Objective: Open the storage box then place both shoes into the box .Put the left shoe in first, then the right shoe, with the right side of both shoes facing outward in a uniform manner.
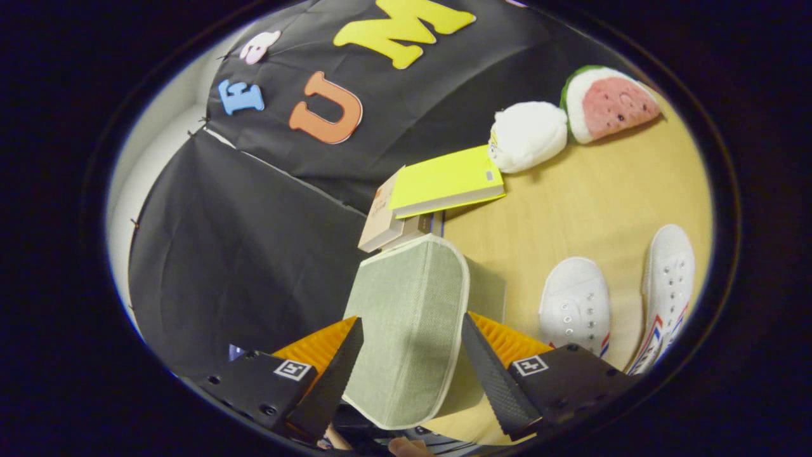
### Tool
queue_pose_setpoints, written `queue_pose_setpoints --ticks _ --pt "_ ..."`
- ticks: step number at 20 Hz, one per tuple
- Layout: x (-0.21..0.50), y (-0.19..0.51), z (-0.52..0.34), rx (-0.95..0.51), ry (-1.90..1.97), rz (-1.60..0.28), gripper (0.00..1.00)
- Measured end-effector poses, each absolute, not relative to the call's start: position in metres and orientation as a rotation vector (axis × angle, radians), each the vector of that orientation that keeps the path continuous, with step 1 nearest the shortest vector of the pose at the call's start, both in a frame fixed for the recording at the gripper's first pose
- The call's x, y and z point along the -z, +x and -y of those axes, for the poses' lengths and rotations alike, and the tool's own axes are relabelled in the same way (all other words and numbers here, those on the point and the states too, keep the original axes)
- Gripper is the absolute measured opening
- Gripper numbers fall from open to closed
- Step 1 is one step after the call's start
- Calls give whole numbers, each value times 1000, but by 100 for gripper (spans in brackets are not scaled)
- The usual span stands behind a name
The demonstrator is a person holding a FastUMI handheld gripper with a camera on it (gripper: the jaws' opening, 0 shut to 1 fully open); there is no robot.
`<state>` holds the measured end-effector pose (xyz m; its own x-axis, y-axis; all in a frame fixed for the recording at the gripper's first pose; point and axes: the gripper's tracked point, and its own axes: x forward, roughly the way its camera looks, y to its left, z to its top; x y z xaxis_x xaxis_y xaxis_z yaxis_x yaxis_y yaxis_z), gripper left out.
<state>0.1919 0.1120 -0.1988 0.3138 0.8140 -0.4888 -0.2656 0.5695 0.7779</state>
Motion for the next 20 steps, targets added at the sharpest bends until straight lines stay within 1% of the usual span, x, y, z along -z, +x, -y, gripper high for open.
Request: queue_pose_setpoints --ticks 6,9,10,12,13,20 --pt "232 197 -132 -957 868 -1273 99" --pt "233 199 -138 -995 910 -1318 98" --pt "229 198 -141 -1021 909 -1316 95" --pt "229 196 -135 -1029 862 -1325 74" --pt "228 195 -136 -1031 849 -1337 70" --pt "219 188 -126 -1018 820 -1382 65"
